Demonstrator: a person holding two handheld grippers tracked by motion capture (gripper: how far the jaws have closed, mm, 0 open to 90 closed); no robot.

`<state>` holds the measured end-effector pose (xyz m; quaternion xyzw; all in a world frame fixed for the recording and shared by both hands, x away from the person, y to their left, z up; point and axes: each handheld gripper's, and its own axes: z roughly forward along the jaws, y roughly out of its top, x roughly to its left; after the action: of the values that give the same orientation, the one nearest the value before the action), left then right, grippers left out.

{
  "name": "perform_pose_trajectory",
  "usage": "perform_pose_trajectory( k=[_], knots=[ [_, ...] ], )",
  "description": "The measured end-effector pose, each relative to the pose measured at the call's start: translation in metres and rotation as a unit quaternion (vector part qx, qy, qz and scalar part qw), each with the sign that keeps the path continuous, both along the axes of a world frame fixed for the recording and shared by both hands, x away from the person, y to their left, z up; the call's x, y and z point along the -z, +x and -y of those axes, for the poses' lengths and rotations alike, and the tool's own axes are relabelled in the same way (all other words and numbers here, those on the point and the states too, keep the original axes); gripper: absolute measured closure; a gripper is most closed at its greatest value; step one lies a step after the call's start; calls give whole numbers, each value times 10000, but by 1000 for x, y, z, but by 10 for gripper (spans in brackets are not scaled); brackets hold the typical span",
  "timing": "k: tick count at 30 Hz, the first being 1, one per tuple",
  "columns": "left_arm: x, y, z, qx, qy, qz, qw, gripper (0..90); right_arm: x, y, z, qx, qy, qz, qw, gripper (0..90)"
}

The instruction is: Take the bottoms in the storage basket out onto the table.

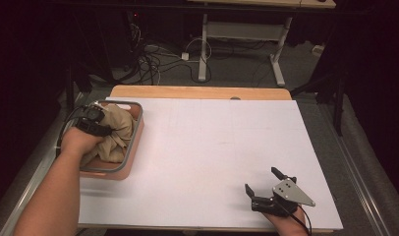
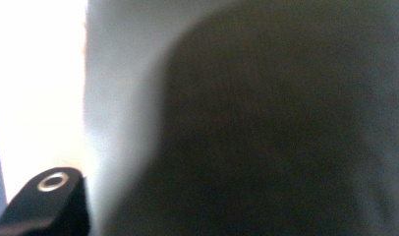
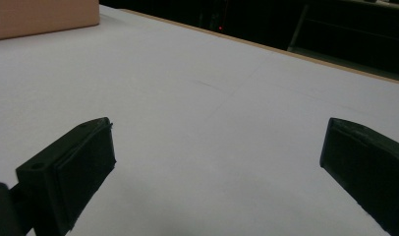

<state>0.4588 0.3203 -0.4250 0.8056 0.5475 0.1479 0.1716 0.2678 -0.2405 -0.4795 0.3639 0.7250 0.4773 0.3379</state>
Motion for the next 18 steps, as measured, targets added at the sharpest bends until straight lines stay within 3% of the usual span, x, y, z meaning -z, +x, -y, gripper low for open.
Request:
perform_pose_trajectory(
  k=[6, 10, 18],
  knots=[
    [-10, -3, 4, 315, 0, -208, 9993, 661, 0, 0, 2, 20, 32, 2, 10000, 12],
    [-18, -4, 7, 345, 147, -385, 9986, 662, -1, -1, 3, 30, 40, 7, 10000, 12],
    [-29, -6, 6, 352, 169, -775, 9962, 660, -2, -1, 4, 29, 74, 29, 10000, 12]
  ],
)
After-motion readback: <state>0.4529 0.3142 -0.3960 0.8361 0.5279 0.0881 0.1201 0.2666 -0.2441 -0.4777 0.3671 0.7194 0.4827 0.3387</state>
